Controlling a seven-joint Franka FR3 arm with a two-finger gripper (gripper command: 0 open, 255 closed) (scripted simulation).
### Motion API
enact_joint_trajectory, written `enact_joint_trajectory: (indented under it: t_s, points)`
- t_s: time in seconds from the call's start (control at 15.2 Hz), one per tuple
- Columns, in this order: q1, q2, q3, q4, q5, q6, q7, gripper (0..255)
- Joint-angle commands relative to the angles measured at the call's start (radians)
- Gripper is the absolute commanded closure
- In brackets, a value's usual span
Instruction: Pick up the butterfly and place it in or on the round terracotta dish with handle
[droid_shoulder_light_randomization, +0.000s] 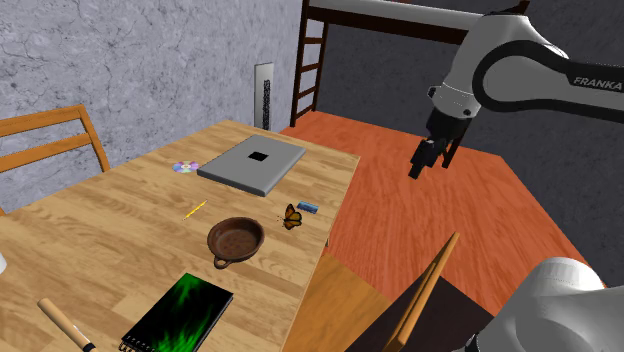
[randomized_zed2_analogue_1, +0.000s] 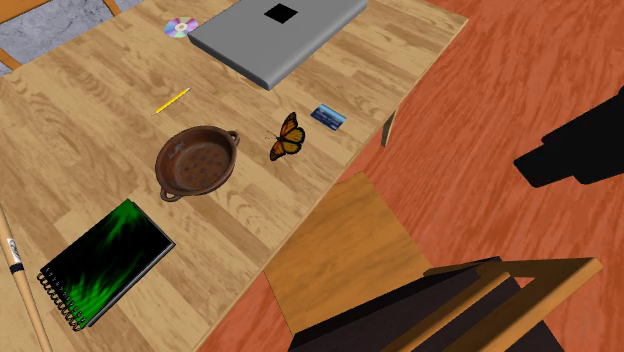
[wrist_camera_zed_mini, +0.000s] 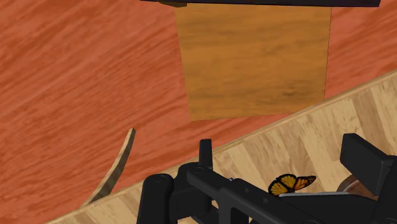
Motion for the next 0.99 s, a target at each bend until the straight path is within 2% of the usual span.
enact_joint_trajectory:
  t_s: [0.0,0.46,0.92]
  points:
    - [0.0,0.0,0.0,0.0,0.0,0.0,0.0,0]
    - [0.015,0.257,0.033,0.055,0.056,0.133,0.101,0]
    - [0.03,0.533,0.055,0.17,0.108,0.23,0.184,0]
